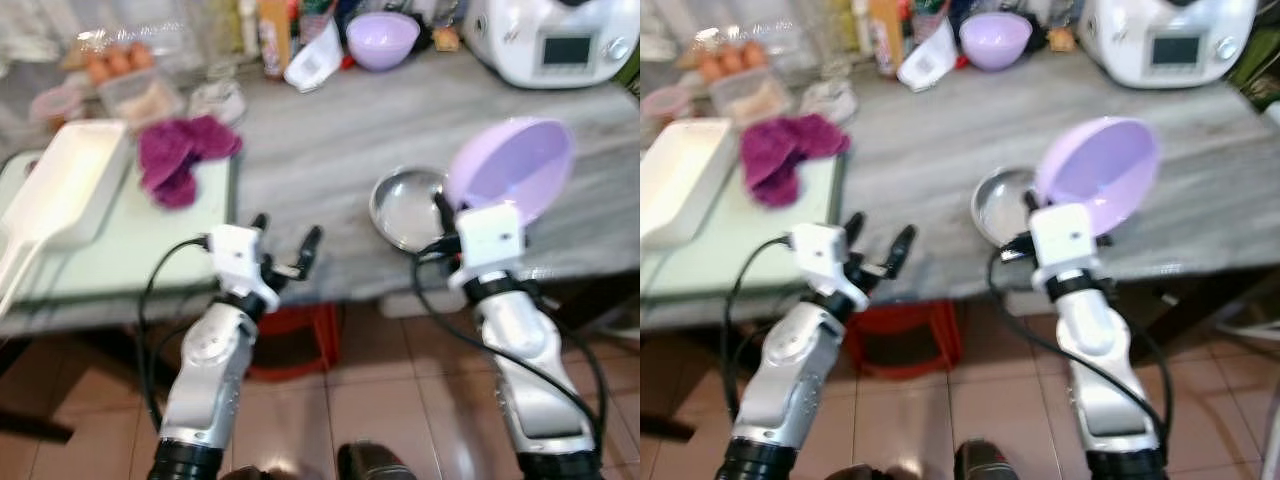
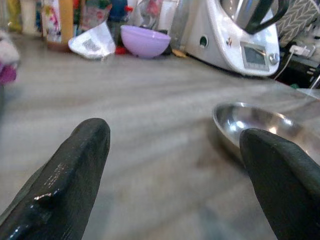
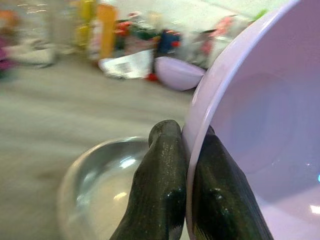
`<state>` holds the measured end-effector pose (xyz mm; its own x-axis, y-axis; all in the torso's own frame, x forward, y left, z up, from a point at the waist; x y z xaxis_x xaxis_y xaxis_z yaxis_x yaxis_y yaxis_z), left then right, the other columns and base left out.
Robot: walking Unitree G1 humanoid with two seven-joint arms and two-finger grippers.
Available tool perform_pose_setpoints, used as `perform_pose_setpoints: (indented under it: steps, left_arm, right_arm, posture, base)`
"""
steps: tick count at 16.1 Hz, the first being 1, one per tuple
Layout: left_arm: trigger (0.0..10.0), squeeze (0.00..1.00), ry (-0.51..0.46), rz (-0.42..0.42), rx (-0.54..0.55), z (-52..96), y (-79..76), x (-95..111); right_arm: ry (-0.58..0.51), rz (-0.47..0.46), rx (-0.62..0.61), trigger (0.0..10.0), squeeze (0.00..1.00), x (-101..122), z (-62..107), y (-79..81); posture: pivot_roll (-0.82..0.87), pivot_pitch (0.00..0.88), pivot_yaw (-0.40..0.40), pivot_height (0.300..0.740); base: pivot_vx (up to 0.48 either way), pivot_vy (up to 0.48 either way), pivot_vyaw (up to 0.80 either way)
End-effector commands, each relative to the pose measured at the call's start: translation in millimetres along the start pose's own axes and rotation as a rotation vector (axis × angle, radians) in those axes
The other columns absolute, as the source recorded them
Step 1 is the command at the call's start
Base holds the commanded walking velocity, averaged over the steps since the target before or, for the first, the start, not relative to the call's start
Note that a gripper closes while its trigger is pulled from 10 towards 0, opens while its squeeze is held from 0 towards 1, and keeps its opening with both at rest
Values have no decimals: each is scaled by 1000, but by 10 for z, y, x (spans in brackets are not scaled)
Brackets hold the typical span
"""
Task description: Setting the table
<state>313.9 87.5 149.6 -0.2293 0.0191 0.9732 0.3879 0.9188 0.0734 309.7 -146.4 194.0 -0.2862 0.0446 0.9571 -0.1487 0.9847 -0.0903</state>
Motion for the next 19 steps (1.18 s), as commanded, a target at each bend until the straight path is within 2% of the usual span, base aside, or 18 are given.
perform_pose_setpoints:
  steps: [1,4,6,7,8,10,14,16,19]
  left_arm:
    - [10000,0,-2,-25,22,35,88,28]
    - [10000,0,-65,-44,-1,16,53,190]
    - [10000,0,-87,-71,-46,63,41,275]
    - [10000,0,-84,-83,-69,106,45,276]
    - [10000,0,-66,-117,-98,230,102,256]
    - [10000,0,-52,-133,-108,297,141,237]
    - [10000,0,-35,-155,-175,418,125,211]
    - [10000,0,-24,-201,-246,484,89,187]
    - [10000,0,-23,-209,-262,494,105,188]
  right_arm:
    - [-17,-12,18,10000,0,42,-3,76]
    - [-12,-13,19,10000,0,32,5,72]
    - [-9,-13,21,10000,0,28,5,69]
    - [-8,-13,23,10000,0,28,5,69]
    - [-7,-12,47,10000,0,40,1,89]
    - [-6,-12,72,10000,0,48,-4,117]
    - [13,-16,193,10000,0,56,-34,225]
    - [61,-49,309,10000,0,40,-68,322]
    - [151,-86,430,10000,0,-10,-85,416]
  posture:
    - [-191,198,4,740]
    - [-191,201,4,740]
    - [-191,201,4,740]
    - [-191,201,4,740]
    - [-188,204,4,740]
    - [-184,204,4,740]
    - [-179,199,-2,740]
    - [-178,197,-4,740]
    - [-175,193,-7,740]
  base:
    - [461,0,0]
    - [195,0,0]
    - [0,0,0]
    - [0,0,0]
    - [0,0,0]
    - [0,0,0]
    - [0,0,0]
    - [0,0,0]
    - [0,0,0]
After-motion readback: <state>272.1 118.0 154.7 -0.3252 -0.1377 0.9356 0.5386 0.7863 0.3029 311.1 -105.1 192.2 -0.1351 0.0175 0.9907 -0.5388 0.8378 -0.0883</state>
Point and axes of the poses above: a point about 5 cm out from each wrist's last joint towards the gripper, its own z axis pointing back from the gripper into the wrist, its own x axis along the axis of the wrist's last joint, y = z × x, the point moved 2 cm from there along -z, pointing out of the wrist towards the gripper, and after that the axes turned 13 degrees about -z, right-handed, at the moved point
